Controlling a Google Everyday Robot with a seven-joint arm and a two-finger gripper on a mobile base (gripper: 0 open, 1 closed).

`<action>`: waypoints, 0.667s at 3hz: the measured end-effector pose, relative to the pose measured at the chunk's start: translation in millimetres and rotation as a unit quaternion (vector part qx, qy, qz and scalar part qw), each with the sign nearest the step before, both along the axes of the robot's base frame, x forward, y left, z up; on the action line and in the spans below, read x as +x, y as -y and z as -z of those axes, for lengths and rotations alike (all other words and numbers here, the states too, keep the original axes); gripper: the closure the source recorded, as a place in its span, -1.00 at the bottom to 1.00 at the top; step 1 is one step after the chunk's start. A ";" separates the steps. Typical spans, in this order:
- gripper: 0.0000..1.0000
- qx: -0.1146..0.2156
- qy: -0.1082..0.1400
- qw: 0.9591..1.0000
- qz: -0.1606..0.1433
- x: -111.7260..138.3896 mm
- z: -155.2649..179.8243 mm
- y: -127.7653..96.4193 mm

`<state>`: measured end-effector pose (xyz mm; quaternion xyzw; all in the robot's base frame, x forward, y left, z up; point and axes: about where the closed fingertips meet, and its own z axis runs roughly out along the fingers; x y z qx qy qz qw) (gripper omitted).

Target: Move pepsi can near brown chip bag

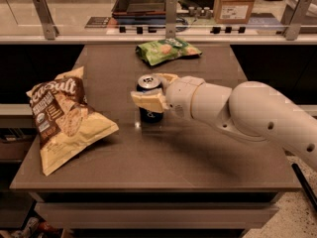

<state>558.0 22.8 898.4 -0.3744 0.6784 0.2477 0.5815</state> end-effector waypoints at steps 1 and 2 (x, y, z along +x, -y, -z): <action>0.63 -0.001 0.001 1.000 -0.001 -0.8 -0.6 -1.8; 0.16 -0.001 0.002 1.000 -0.003 -1.4 -1.2 -3.9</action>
Offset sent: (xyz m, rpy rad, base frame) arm -0.0007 0.0016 0.0004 -0.0014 -0.0017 0.0022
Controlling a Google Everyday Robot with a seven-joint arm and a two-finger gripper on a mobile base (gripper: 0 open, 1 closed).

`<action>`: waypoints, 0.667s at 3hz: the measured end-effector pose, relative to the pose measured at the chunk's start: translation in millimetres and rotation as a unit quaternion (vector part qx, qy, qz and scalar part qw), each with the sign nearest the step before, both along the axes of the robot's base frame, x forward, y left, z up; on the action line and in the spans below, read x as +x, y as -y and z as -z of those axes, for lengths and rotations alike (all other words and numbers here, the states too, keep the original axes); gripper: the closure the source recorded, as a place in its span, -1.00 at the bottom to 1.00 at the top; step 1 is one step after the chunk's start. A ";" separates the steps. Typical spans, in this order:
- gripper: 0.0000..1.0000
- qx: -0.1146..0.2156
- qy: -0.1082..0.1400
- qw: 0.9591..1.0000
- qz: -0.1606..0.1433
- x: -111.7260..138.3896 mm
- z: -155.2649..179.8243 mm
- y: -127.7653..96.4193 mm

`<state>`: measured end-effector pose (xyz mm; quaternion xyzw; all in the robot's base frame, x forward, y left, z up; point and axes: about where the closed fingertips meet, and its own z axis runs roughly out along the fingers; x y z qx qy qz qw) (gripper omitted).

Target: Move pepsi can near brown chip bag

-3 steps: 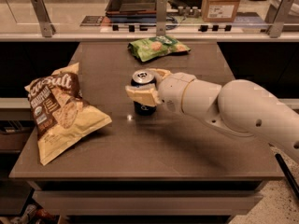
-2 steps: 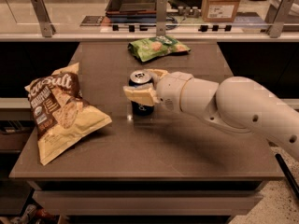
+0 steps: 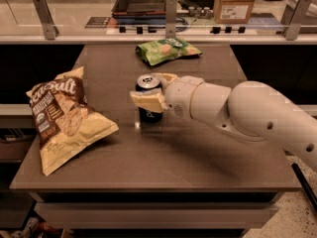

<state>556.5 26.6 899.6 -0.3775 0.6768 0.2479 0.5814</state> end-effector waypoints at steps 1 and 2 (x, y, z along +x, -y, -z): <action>-0.30 -0.001 0.001 1.000 -0.002 -0.6 -0.6 -2.0; -0.77 -0.001 0.001 1.000 -0.003 -1.3 -1.3 -4.0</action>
Offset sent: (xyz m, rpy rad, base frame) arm -0.0006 0.0018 0.0006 -0.0009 -0.0010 0.0029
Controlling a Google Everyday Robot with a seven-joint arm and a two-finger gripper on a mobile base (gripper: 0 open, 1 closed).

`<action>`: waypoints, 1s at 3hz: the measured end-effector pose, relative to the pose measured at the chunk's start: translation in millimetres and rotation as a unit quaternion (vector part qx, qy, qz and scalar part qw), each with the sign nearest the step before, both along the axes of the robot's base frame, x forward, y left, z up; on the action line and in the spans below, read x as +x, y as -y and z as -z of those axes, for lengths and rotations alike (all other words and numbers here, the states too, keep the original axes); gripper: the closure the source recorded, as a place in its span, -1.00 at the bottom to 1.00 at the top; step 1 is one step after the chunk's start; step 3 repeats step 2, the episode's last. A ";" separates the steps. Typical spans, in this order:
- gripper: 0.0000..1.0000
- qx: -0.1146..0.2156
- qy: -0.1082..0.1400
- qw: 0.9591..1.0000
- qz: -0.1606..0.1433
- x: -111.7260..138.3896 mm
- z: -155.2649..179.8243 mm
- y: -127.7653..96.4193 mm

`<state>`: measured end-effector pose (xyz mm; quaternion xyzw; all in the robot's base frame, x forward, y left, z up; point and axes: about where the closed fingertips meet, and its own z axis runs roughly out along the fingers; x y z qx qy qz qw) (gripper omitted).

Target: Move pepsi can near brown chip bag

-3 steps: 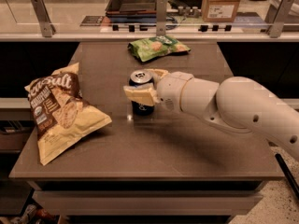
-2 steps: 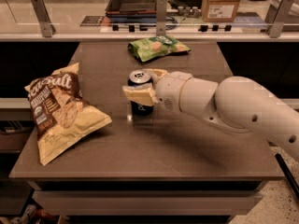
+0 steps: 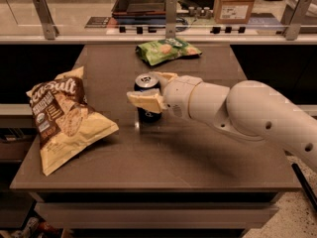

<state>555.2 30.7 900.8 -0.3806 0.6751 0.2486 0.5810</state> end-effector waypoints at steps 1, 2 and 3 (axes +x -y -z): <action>-1.00 0.000 0.001 1.000 -0.001 -0.6 -0.6 -1.8; -1.00 -0.001 0.001 1.000 -0.002 -0.6 -0.6 -1.9; -1.00 -0.001 0.001 1.000 -0.002 -0.6 -0.6 -1.9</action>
Offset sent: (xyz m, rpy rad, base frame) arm -0.0006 0.0017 0.0005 -0.0009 -0.0010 0.0027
